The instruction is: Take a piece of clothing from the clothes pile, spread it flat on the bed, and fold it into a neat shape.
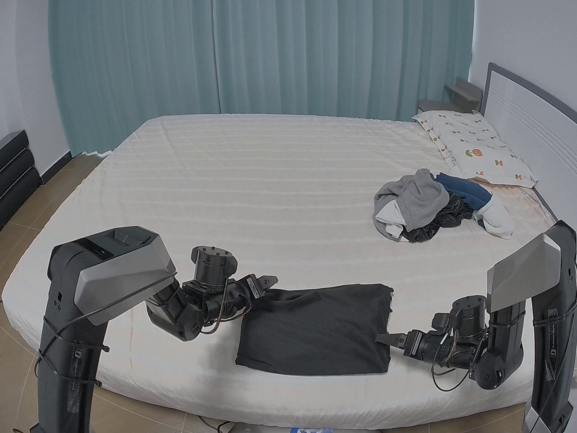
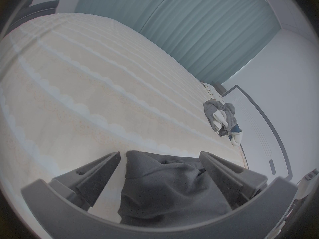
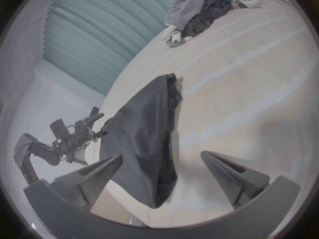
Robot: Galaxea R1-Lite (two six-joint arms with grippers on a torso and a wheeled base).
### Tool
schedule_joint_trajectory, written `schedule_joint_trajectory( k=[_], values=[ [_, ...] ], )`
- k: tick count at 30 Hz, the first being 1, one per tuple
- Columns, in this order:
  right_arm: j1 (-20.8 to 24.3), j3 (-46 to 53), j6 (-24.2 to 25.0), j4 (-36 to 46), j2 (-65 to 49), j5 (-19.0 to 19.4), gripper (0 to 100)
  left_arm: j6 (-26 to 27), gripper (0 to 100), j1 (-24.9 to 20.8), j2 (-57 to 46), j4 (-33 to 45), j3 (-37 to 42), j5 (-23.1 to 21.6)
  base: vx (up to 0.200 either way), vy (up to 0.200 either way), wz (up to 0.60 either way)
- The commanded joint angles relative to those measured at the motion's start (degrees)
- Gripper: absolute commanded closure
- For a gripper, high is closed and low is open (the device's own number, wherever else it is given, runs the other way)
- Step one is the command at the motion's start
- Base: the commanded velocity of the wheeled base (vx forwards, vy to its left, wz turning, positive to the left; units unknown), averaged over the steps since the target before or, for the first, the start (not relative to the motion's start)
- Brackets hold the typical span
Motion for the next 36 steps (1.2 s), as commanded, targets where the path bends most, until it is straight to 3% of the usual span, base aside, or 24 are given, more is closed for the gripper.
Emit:
schedule_joint_trajectory(
  k=[1, 7, 8, 15, 21, 22, 36],
  values=[
    [1.89, 0.21, -1.42, -0.47, 1.38, -0.50, 0, 0.01, 0, -0.24, 2.66, 0.17, -1.77, 0.14, 0.000, 0.000, 0.00],
    [2.59, 0.13, -3.70, -0.56, 2.61, -3.57, 0, 0.10, 0, -0.33, 3.01, 0.26, -2.21, 0.22, 0.000, 0.000, 0.00],
    [3.56, 0.21, -3.97, -0.56, 2.53, -3.84, 0, 0.01, 100, -0.24, 3.19, 0.17, -2.57, 0.40, 0.000, 0.000, 0.00],
    [5.32, -0.58, -3.97, -0.64, 2.17, -3.84, 0, -0.07, 100, -0.24, 4.42, 0.08, -4.15, 4.00, 0.000, 0.000, 0.00],
    [6.29, -1.63, -5.02, -0.56, 2.88, -3.57, 0, -0.07, 100, -0.16, 4.42, 0.17, -4.15, 4.00, 0.000, 0.000, 0.00],
    [6.37, -1.54, -5.73, -0.56, 2.96, -3.57, 100, -0.07, 100, -0.16, 4.42, 0.17, -4.15, 4.00, 0.000, 0.000, 0.00],
    [4.79, 2.94, -11.26, -0.56, 2.26, -3.05, 100, -2.36, 100, 0.20, 4.42, 0.34, -5.03, 4.18, 0.000, 0.000, 0.00]
  ],
)
